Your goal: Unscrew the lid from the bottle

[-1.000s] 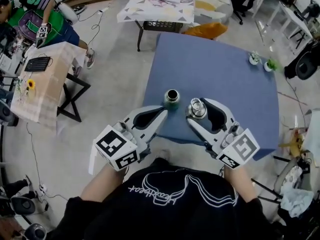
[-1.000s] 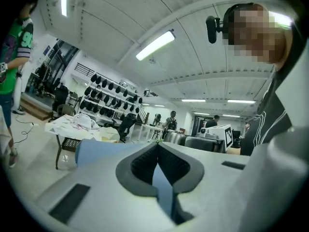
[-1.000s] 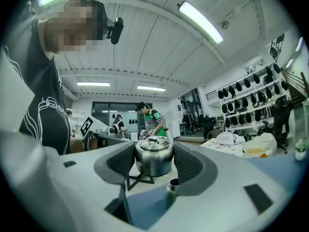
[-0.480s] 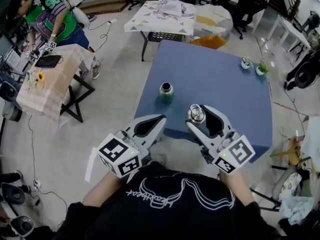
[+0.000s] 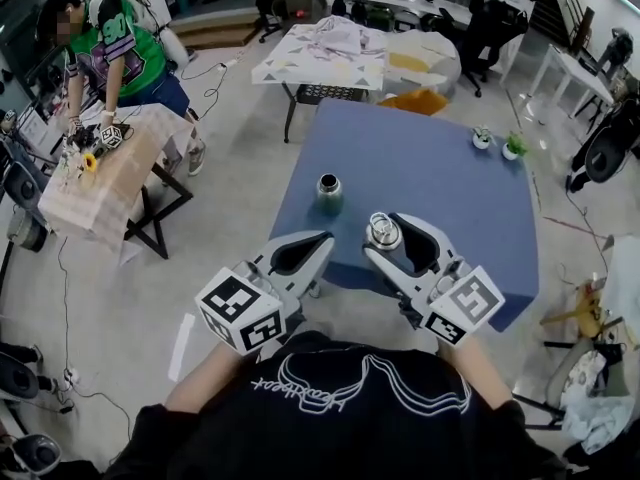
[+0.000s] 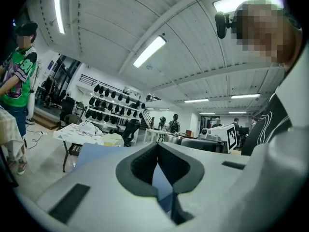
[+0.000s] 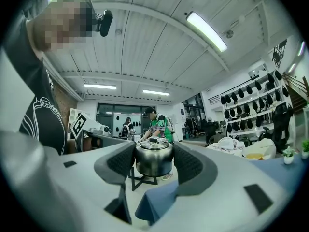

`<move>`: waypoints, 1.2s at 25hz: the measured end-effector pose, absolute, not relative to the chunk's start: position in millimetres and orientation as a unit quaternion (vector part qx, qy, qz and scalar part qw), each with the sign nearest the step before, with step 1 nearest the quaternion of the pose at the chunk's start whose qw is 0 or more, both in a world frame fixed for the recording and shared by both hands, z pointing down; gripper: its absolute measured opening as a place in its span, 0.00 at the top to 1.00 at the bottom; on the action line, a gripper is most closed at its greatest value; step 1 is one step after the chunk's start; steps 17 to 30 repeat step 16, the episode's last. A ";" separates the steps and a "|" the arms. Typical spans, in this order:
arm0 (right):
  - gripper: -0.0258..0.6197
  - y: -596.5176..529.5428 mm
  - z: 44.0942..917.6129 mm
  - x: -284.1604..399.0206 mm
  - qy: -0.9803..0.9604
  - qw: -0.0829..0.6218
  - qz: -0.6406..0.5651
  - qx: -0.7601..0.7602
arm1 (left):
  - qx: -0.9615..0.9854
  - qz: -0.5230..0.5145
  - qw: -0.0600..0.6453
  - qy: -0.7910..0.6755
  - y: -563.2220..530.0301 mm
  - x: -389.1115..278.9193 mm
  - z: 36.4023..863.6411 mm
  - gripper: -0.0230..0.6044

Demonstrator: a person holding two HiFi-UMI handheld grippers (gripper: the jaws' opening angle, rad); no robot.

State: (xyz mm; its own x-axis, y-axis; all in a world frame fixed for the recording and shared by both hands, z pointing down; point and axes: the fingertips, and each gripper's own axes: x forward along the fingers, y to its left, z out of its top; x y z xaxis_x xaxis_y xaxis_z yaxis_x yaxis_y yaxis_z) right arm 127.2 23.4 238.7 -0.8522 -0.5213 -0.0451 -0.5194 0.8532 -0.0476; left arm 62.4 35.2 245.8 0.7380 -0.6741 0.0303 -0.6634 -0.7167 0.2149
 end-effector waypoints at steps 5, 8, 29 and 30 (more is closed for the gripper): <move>0.56 26.0 231.9 130.0 0.963 0.034 -0.007 -0.266 | 0.927 -0.023 0.094 -0.362 36.3 66.9 240.7 0.96; 0.56 25.4 229.0 130.4 0.963 0.035 -0.005 -0.265 | 0.926 -0.024 0.088 -0.365 36.3 66.2 238.4 0.96; 0.56 11.3 233.0 134.3 0.961 0.038 -0.007 -0.273 | 0.923 -0.018 0.093 -0.372 25.1 60.7 248.0 0.96; 0.56 11.3 233.0 134.3 0.961 0.038 -0.007 -0.273 | 0.923 -0.018 0.093 -0.372 25.1 60.7 248.0 0.96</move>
